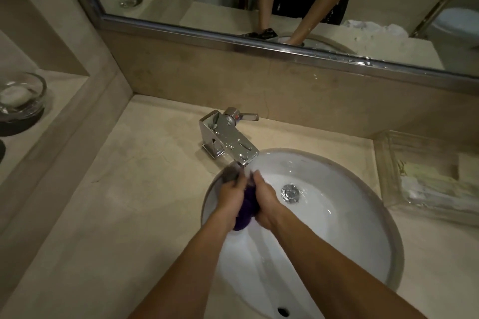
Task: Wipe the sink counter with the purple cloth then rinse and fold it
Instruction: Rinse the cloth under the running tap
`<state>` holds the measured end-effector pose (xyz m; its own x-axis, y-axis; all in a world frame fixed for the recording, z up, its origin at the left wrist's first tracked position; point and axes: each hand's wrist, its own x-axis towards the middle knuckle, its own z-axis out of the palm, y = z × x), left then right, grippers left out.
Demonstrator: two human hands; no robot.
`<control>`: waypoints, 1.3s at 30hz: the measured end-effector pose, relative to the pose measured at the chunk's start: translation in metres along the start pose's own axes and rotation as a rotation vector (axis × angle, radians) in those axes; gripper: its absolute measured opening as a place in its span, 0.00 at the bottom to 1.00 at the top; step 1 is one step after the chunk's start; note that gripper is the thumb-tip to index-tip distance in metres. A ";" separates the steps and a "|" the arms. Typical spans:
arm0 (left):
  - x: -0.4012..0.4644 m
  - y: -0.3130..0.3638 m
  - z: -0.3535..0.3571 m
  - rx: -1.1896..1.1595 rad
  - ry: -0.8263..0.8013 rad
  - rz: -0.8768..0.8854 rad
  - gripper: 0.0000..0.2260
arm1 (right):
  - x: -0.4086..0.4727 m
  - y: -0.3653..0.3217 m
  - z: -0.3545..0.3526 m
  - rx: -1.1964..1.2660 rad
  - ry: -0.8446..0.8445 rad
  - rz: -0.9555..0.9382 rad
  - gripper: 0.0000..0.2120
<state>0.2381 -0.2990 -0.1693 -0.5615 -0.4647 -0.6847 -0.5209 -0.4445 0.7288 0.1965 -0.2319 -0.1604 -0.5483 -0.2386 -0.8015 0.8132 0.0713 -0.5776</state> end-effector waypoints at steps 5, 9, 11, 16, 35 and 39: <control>0.004 0.009 -0.004 0.014 -0.014 0.009 0.18 | -0.002 -0.003 0.008 -0.054 -0.027 -0.012 0.17; 0.001 0.004 0.000 -0.041 0.021 -0.003 0.19 | 0.002 0.001 0.012 -0.013 -0.031 -0.011 0.28; 0.005 0.003 0.000 -0.071 -0.012 -0.061 0.23 | -0.004 0.005 0.011 -0.007 -0.016 -0.011 0.18; 0.003 0.000 0.002 -0.038 0.062 -0.001 0.22 | -0.006 0.002 0.012 -0.015 -0.053 -0.013 0.22; -0.013 -0.001 0.008 0.007 0.051 -0.006 0.19 | -0.003 0.006 -0.001 -0.023 0.052 -0.127 0.20; 0.013 -0.009 0.003 -0.041 0.070 -0.027 0.26 | -0.009 -0.001 0.004 -0.069 -0.004 -0.082 0.19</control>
<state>0.2338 -0.2990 -0.1853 -0.5004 -0.5041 -0.7039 -0.5076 -0.4879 0.7102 0.2019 -0.2336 -0.1518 -0.6119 -0.2500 -0.7504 0.7501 0.1176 -0.6508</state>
